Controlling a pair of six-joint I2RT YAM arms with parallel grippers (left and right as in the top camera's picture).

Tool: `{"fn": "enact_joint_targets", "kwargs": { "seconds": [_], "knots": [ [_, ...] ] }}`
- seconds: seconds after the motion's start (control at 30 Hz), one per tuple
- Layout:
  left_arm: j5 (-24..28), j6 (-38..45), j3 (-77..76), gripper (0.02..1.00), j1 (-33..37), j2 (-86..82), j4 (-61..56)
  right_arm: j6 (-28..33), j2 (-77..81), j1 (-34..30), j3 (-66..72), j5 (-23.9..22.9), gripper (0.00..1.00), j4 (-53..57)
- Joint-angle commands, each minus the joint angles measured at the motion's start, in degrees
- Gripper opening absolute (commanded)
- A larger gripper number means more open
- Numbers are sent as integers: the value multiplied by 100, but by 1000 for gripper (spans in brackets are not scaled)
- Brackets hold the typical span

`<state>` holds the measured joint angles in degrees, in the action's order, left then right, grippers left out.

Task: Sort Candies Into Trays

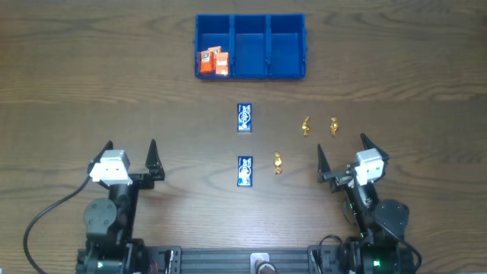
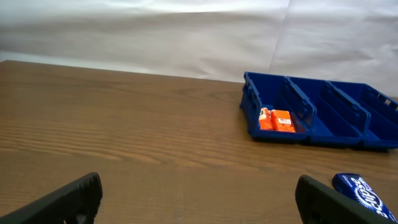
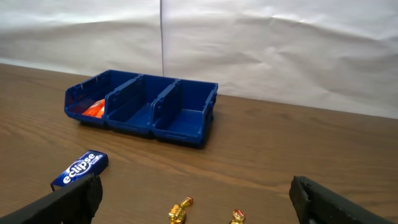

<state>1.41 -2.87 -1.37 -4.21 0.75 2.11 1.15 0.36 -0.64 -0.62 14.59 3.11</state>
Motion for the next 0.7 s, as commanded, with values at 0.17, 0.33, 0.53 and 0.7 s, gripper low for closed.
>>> {"fn": "enact_joint_targets", "kwargs": {
  "seconds": [0.17,0.33,0.53,0.7],
  "knots": [
    [-48,76,109,996,17,-50,234,39,-20,22,17,98,998,-61],
    [-48,76,109,998,17,-50,234,-1746,754,22,-1082,966,998,74],
    [-48,76,109,996,17,-50,234,-1600,4221,446,-4750,1484,998,2559],
    [-48,76,109,996,17,-50,234,-1906,6863,2118,-6806,210,998,4605]
  ]
}}
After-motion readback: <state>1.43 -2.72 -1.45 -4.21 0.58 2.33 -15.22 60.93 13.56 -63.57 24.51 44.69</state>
